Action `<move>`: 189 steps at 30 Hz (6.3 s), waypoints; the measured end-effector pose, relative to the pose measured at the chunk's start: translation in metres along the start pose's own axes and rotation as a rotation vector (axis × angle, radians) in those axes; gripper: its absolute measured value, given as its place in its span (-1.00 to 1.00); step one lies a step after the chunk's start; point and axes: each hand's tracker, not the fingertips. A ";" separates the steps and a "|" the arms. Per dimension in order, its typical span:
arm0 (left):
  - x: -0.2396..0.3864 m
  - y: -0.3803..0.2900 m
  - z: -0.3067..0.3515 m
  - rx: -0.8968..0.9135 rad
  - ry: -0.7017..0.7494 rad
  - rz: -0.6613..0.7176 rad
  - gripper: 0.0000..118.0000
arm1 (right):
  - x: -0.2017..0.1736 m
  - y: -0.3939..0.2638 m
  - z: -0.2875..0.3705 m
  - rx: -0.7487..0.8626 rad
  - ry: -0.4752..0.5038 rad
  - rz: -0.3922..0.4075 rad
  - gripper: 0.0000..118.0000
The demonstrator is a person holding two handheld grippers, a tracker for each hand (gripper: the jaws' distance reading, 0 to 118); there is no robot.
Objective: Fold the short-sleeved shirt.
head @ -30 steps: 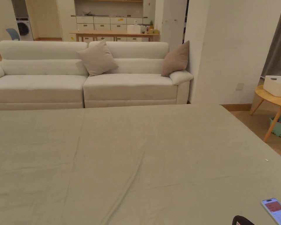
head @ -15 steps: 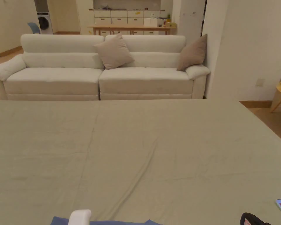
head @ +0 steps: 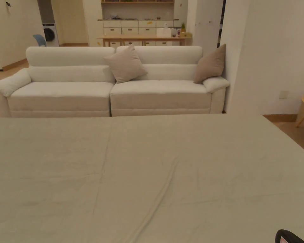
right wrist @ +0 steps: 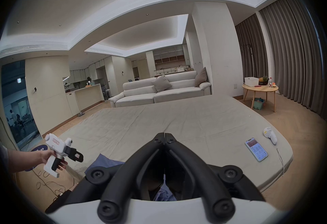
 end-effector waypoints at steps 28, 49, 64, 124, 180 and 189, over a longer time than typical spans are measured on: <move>-0.028 0.004 -0.049 0.032 -0.212 0.097 -0.72 | -0.019 -0.011 -0.043 -0.104 -0.003 0.045 -1.00; -0.056 0.028 0.134 0.324 0.270 0.103 -0.72 | -0.025 -0.014 -0.045 -0.089 0.063 0.011 -1.00; 0.127 0.038 0.004 0.091 0.209 -0.294 -0.72 | -0.008 -0.008 -0.023 -0.045 0.053 -0.029 -1.00; 0.180 -0.016 0.048 0.617 -0.123 -0.465 -1.00 | -0.035 -0.013 -0.039 -0.085 0.109 0.001 -1.00; -0.074 0.019 -0.057 -0.010 -0.421 0.206 1.00 | -0.093 -0.208 -0.276 -0.796 0.346 -0.427 -1.00; -0.045 0.025 -0.084 -0.072 -0.364 0.186 0.11 | -0.091 -0.209 -0.277 -0.803 0.346 -0.452 -1.00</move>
